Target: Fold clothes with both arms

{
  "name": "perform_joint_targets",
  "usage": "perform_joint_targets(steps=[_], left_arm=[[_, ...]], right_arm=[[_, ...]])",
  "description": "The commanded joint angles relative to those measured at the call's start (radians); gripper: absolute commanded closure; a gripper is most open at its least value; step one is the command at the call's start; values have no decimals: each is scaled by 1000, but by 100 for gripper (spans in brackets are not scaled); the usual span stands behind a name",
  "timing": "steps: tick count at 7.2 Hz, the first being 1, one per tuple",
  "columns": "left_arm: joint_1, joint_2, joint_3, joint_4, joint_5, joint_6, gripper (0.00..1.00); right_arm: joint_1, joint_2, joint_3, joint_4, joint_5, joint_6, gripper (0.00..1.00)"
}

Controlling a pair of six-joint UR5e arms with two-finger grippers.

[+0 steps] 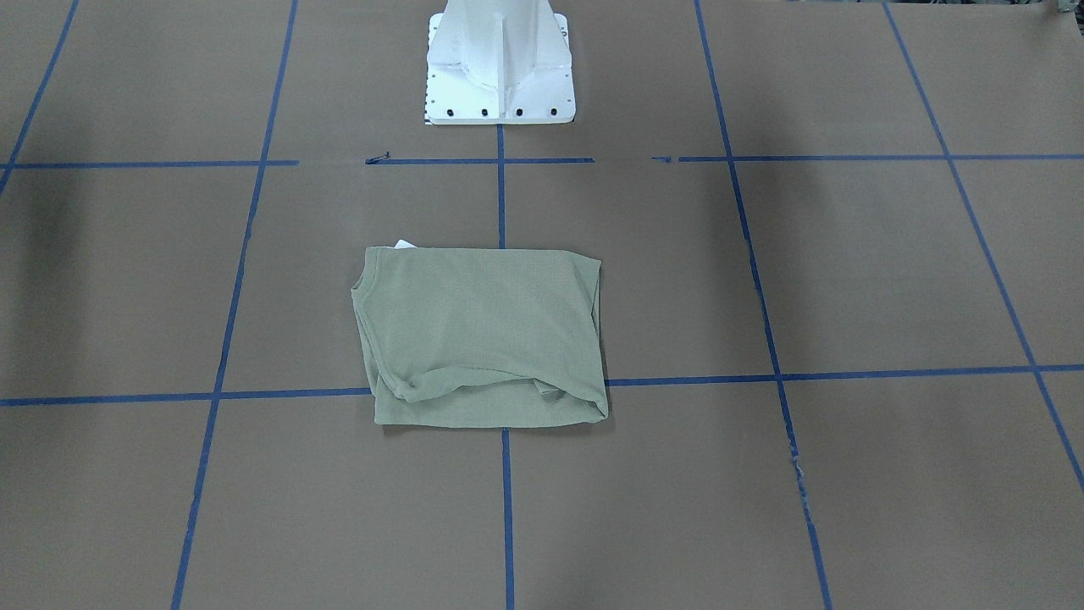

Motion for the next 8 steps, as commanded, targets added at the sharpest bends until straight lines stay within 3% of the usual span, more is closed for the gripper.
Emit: perform_joint_targets(steps=[1, 6, 8], left_arm=[[2, 5, 12, -1, 1, 0, 0], [47, 11, 75, 20, 0, -2, 0], [70, 2, 61, 89, 0, -2, 0]], right_arm=[[0, -9, -9, -6, 1, 1, 0], [0, -26, -17, -13, 31, 1, 0], [0, -26, -15, -12, 31, 1, 0]])
